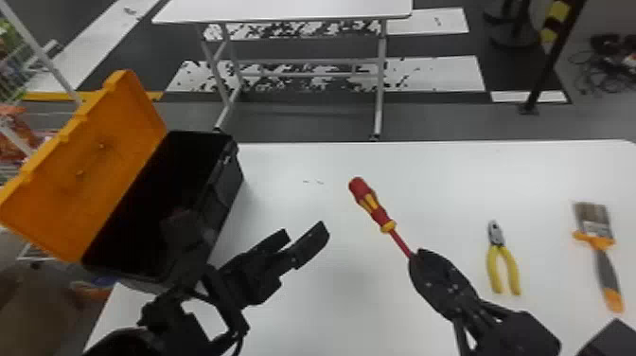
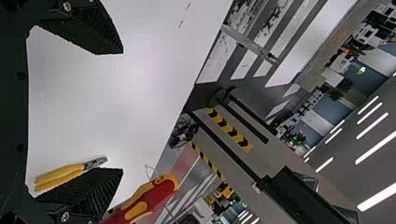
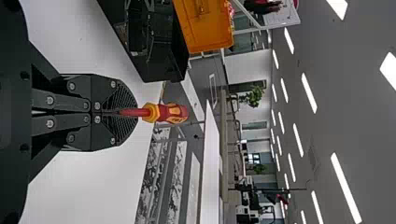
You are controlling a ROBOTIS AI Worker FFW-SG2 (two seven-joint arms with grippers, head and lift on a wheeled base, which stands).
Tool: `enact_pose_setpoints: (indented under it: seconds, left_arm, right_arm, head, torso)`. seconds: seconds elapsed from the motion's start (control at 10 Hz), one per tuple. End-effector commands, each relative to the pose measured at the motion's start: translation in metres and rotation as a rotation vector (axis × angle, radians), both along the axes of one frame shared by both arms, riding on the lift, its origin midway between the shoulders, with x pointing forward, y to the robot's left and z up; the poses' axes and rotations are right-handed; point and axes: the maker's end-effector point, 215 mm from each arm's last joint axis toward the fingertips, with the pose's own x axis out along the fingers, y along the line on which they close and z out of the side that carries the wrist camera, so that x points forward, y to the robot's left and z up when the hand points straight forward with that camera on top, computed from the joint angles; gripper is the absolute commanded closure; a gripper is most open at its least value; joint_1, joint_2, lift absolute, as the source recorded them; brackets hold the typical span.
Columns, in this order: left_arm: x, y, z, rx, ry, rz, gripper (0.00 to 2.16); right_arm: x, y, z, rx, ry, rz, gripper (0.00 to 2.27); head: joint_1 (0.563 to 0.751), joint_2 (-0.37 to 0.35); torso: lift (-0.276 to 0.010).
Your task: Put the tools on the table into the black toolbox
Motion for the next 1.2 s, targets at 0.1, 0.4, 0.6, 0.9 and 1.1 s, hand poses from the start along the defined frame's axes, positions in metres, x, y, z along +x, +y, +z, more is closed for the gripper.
enact_pose_setpoints:
  seconds: [0.1,0.4,0.6,0.9,1.1]
  left_arm:
    - [-0.007,-0.003,0.019,-0.077,0.022,-0.031,0.10]
    - [-0.010,-0.023,0.032,-0.171,0.032,-0.059,0.10]
    - [-0.009,-0.034,0.040,-0.216,0.035,-0.074,0.10]
    - [-0.007,-0.047,0.048,-0.265,0.043,-0.103,0.10]
    - [-0.006,-0.048,0.047,-0.296,0.048,-0.105,0.13]
  right_arm:
    - [-0.004,0.006,-0.006,-0.006,0.004,0.018,2.25]
    - [-0.004,0.020,-0.007,-0.004,0.001,0.045,2.25]
    - [-0.007,0.030,-0.008,-0.008,-0.001,0.069,2.25]
    - [-0.015,0.053,-0.005,-0.003,-0.007,0.112,2.25]
    - [-0.019,0.061,-0.004,-0.003,-0.010,0.128,2.25]
  head:
    - [0.695,0.153]
    - [0.695,0.157]
    - [0.695,0.151]
    - [0.695,0.153]
    - [0.695,0.169]
  torso:
    - [-0.075]
    - [-0.075]
    - [-0.075]
    - [-0.075]
    - [-0.075]
